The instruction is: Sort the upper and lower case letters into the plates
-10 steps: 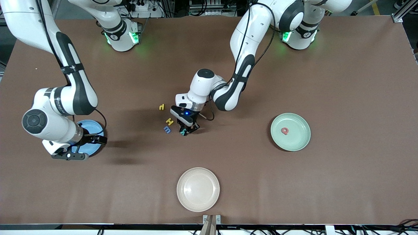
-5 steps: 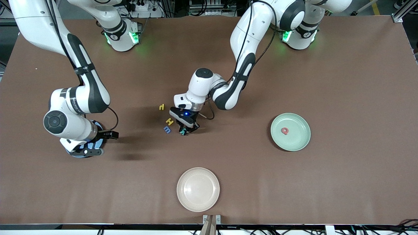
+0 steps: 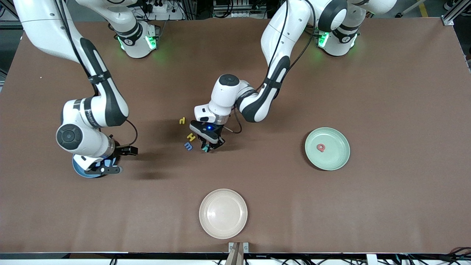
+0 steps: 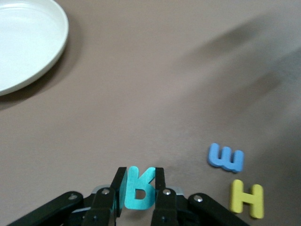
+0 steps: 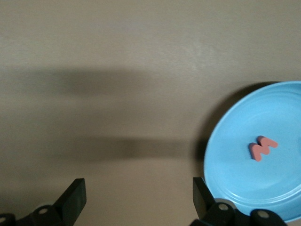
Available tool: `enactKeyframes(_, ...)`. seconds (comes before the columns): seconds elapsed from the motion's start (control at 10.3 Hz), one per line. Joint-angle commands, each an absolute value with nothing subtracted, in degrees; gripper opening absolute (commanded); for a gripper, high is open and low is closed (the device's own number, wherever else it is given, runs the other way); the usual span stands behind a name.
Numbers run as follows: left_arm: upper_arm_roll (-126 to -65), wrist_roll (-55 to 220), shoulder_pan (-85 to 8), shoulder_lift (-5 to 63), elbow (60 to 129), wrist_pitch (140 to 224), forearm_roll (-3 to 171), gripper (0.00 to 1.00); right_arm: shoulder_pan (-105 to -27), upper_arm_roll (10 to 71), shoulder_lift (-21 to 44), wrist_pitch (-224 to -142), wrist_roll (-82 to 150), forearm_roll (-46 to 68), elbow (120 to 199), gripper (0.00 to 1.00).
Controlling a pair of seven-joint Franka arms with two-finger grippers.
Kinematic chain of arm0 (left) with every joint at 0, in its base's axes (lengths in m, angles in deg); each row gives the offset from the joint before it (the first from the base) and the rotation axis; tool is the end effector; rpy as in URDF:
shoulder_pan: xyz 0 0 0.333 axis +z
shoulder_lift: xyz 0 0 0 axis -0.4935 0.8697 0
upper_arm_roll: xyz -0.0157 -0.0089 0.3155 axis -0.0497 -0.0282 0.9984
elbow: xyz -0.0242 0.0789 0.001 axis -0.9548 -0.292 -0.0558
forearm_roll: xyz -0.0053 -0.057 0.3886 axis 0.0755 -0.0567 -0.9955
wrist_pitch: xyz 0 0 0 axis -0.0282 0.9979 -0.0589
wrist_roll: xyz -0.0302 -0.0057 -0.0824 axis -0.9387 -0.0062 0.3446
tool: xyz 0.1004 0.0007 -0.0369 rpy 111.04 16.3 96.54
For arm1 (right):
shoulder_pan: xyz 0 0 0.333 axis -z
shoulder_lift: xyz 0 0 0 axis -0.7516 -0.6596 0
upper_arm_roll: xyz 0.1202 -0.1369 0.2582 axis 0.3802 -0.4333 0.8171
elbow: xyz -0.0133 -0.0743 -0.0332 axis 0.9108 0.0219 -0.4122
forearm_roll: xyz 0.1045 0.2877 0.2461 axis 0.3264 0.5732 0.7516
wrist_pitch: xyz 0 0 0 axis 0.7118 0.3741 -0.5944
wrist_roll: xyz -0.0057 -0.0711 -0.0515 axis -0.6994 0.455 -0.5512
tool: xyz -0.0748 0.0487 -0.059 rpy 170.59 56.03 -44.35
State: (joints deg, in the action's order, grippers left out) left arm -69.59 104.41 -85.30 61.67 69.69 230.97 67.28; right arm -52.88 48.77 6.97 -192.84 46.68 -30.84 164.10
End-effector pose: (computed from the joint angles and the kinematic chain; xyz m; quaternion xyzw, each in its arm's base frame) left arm 0.4926 -0.6057 0.1852 0.9198 -0.2648 0.2687 0.1077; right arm 0.6351 0.0753 0.2631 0.9980 0.0234 -0.0516 0.0294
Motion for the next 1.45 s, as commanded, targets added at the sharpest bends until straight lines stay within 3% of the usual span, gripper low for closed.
enactKeyframes(0.0, -75.7, 100.6, -79.4, 54.7, 78.6, 230.4, 67.7, 0.08, -55.0, 48.6, 7.6, -193.9, 46.3, -30.4, 164.9, 1.00)
enactKeyframes(0.39, -84.1, 89.3, -67.5, 46.4, 88.1, 222.1, 67.1, 0.09, -62.6, 48.6, 6.3, -201.9, 46.3, -30.4, 164.9, 1.00)
enactKeyframes(0.68, -92.8, 77.2, -54.5, 41.1, 89.3, 204.8, 67.2, 0.09, -68.4, 48.6, 4.5, -204.0, 46.3, -30.5, 164.7, 1.00)
enactKeyframes(1.07, -93.4, 55.5, -43.8, 37.6, 92.2, 193.9, 67.6, 0.09, -74.4, 48.6, -1.8, -210.7, 46.3, -30.5, 164.6, 1.00)
enactKeyframes(1.36, -93.4, 39.5, -35.6, 36.9, 94.1, 193.5, 67.6, 0.09, -74.8, 48.5, -2.3, -209.6, 46.0, -31.0, 165.0, 1.00)
